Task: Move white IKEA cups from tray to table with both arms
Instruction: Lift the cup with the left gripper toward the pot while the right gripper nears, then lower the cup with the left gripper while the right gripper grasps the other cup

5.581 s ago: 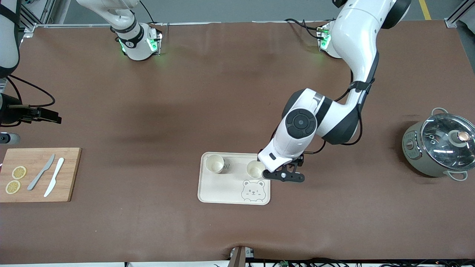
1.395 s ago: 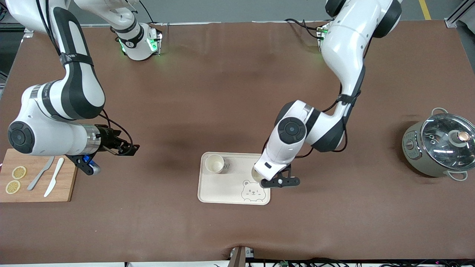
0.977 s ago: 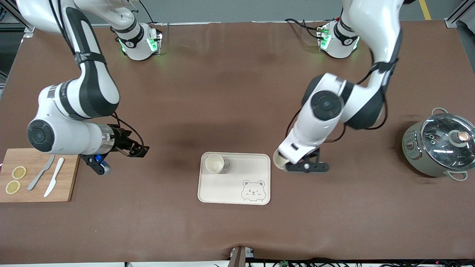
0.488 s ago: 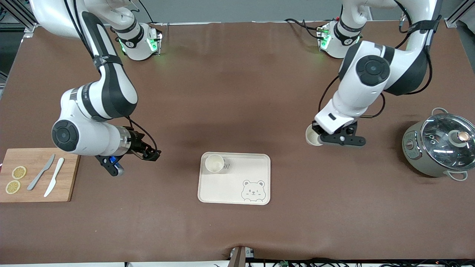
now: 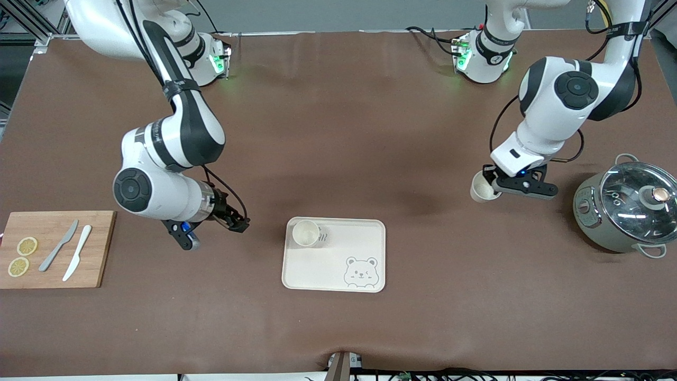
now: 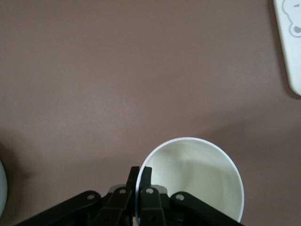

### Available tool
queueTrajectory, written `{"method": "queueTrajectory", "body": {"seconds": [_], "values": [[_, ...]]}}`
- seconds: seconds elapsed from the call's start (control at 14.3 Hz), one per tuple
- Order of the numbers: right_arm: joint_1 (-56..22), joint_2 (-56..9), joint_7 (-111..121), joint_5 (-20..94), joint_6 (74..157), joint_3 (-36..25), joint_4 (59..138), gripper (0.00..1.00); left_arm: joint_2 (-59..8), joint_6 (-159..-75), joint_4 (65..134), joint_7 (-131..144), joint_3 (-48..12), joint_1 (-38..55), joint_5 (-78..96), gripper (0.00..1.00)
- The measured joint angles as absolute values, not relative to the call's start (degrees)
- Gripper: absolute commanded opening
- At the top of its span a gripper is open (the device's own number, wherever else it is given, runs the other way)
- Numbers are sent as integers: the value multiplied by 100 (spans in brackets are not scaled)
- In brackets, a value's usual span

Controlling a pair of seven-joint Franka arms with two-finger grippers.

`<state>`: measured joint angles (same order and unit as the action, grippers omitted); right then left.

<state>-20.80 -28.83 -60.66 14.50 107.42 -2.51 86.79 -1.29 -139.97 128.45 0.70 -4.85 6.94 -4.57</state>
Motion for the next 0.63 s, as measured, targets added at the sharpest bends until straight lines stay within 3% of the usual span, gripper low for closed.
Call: {"method": "queueTrajectory", "body": {"seconds": [0.28, 0.63], "values": [[-2270, -2969, -6477, 1450, 11042, -250, 8679, 100, -194, -15054, 13548, -58, -491, 596, -457, 0], [-2544, -3190, -6945, 1450, 11561, -249, 8679, 100, -552, -15677, 13699, -110, -499, 539, -457, 0]]}}
